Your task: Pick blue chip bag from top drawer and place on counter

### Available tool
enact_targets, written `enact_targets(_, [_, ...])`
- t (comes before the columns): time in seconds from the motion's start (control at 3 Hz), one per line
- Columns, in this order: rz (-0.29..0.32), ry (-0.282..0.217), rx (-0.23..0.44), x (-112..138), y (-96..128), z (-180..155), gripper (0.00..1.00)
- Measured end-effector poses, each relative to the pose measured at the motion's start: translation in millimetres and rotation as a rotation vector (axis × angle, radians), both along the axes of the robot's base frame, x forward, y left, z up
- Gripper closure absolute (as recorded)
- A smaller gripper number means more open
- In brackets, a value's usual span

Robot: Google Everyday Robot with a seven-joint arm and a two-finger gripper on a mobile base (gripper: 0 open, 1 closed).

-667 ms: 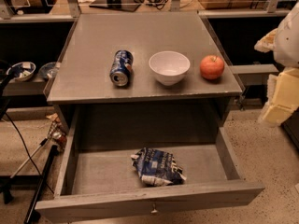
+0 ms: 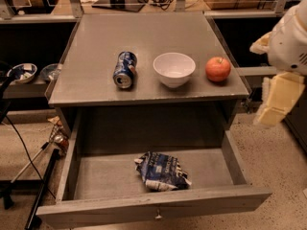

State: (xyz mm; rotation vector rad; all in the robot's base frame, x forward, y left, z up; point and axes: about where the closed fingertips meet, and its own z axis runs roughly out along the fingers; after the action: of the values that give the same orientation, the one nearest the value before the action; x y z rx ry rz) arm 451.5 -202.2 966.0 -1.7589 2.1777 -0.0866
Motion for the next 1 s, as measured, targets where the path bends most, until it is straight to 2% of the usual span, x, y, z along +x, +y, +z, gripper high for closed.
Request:
enact_targets(0.33, [0.047,0.017,0.02,13.5,16.8,-18.2,0.0])
enact_targets(0.67, [0.073,0.039,0.037,16.5,24.9,-25.8,0.0])
enact_targets(1.0, [0.061,0.04,0.052,12.0,26.9,-31.2,0.0])
